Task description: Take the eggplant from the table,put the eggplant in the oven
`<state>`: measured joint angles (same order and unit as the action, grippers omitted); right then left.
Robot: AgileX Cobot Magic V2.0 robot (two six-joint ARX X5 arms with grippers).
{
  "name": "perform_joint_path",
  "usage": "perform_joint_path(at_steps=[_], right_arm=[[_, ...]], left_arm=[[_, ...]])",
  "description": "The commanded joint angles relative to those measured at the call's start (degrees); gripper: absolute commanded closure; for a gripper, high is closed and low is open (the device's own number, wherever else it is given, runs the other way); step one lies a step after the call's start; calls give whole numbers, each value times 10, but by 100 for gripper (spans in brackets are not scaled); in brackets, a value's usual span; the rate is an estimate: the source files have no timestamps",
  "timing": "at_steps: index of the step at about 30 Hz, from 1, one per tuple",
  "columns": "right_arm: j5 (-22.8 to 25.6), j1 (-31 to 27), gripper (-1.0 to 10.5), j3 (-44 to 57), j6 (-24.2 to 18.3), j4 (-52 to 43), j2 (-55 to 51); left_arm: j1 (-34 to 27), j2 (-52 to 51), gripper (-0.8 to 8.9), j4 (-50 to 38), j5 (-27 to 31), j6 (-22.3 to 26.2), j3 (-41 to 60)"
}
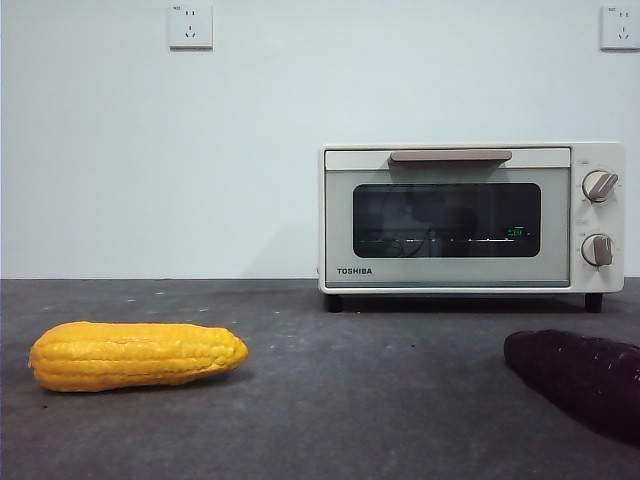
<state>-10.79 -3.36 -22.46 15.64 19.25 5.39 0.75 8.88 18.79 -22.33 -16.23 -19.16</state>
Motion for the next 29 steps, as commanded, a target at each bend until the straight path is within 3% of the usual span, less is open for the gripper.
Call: perform_joint_path(at_steps=[1, 13, 21, 29], right_arm=[[-2, 0, 946, -51, -24, 32, 29], [-2, 0, 945, -321, -127, 198, 200], [-2, 0, 944, -483, -132, 218, 296], [-15, 0, 943, -588, -132, 283, 367]], left_arm=[[-1, 32, 818, -4, -16, -4, -35], [0, 226, 818, -1, -121, 20, -223], [0, 334, 819, 19, -183, 43, -360], [10, 407, 819, 61, -204, 68, -471]])
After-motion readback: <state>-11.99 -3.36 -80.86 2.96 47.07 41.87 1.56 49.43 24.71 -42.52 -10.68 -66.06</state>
